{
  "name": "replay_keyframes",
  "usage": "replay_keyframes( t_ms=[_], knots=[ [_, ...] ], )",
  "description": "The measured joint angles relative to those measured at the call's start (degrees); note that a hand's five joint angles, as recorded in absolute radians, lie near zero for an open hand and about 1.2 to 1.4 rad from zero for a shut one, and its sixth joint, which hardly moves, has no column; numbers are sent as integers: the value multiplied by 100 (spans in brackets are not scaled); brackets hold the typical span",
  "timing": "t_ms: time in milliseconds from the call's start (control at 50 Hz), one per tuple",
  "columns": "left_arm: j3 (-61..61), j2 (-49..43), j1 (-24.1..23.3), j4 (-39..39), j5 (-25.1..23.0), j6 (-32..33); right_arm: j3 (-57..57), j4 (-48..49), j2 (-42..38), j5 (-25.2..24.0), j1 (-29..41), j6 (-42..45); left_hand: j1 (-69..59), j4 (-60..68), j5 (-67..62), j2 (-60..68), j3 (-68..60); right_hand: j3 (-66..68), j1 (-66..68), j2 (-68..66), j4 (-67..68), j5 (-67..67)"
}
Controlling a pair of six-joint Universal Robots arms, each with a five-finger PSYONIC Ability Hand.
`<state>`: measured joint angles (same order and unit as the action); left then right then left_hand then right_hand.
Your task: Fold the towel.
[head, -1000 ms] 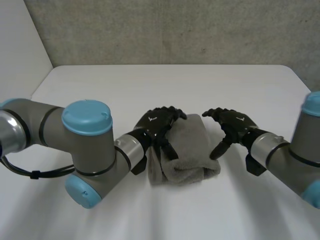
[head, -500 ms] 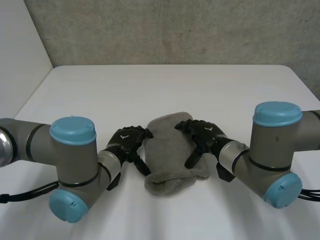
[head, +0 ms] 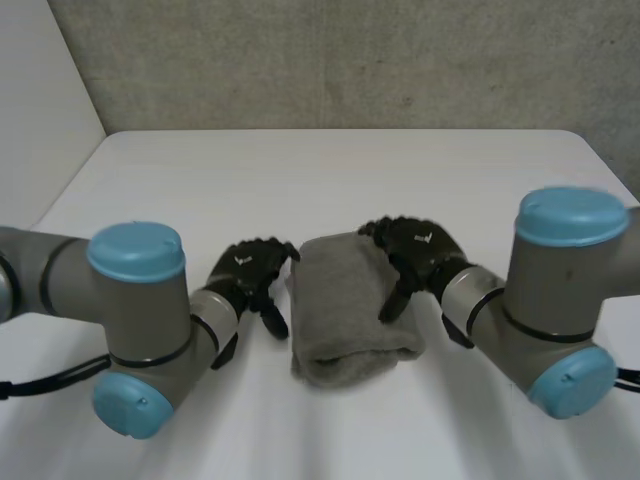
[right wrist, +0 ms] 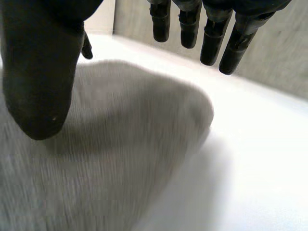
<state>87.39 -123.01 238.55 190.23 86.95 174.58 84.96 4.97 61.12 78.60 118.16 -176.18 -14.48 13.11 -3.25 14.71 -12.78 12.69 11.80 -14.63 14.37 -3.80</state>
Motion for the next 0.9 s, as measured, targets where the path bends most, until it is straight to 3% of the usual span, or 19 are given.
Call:
replay_keyframes(
  t_ms=[180, 360, 580, 900],
  knots=[
    [-195, 1188, 84, -31, 4, -217, 24, -8, 1219, 281, -150, -53, 0, 0, 0, -7, 0, 0, 0, 0, 0, 0],
    [-611, 2207, 211, -348, 256, -575, -70, 17, 2087, 1054, -792, -246, 0, 0, 0, -11, 0, 0, 0, 0, 0, 0],
    [-1031, 1930, 575, -1459, 680, -555, -189, -274, 2125, 1089, -1200, -250, 0, 0, 0, -12, 0, 0, 0, 0, 0, 0],
    [-1032, 1927, 755, -1497, 635, -568, -267, -512, 2079, 807, -1243, -248, 0, 0, 0, -12, 0, 0, 0, 0, 0, 0]
  ],
)
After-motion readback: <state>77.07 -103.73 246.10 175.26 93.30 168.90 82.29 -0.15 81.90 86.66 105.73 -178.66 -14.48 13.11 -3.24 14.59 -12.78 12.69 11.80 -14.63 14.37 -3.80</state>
